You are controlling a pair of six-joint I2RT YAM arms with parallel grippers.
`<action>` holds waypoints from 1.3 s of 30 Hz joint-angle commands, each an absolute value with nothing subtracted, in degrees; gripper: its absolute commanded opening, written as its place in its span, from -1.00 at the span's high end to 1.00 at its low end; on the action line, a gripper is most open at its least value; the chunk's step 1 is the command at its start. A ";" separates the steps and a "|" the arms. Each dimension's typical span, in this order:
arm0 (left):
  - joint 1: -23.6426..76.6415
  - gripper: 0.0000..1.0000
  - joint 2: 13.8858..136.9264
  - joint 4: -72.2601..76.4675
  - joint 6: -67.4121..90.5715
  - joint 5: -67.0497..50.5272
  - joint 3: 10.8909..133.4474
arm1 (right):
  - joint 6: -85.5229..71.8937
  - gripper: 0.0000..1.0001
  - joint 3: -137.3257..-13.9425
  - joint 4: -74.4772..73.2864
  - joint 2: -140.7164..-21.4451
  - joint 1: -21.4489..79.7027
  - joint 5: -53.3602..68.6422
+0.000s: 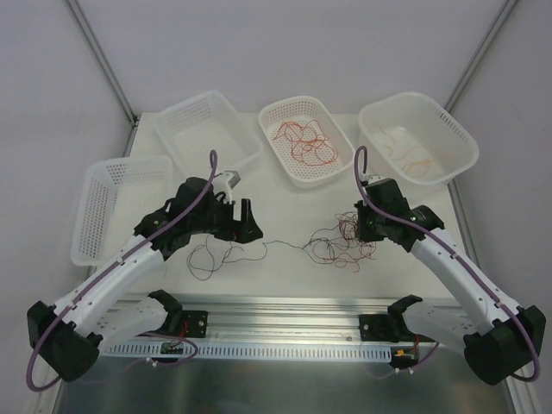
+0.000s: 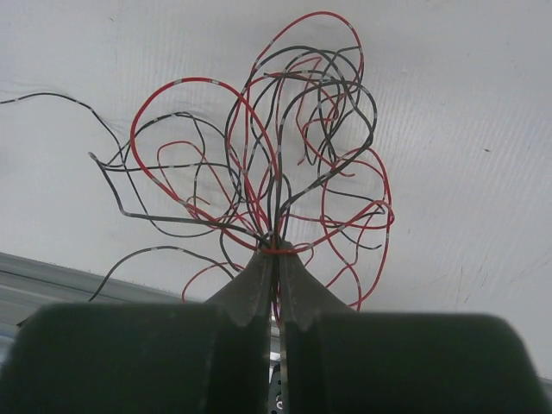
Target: Untangle the cables
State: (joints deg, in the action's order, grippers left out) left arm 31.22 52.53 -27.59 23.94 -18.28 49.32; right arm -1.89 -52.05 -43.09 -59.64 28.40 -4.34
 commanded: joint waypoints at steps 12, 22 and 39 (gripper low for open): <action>54.14 -0.61 80.23 -3.52 31.38 0.78 54.14 | -1.32 0.99 -57.74 -45.88 -57.13 28.74 -6.33; 54.93 -0.44 87.62 8.61 24.53 -5.26 58.79 | 1.58 0.99 -54.32 -42.72 -54.93 28.74 -0.72; 57.48 0.28 91.14 12.13 19.42 -16.17 61.70 | 1.93 0.98 -51.77 -39.20 -56.16 29.35 4.22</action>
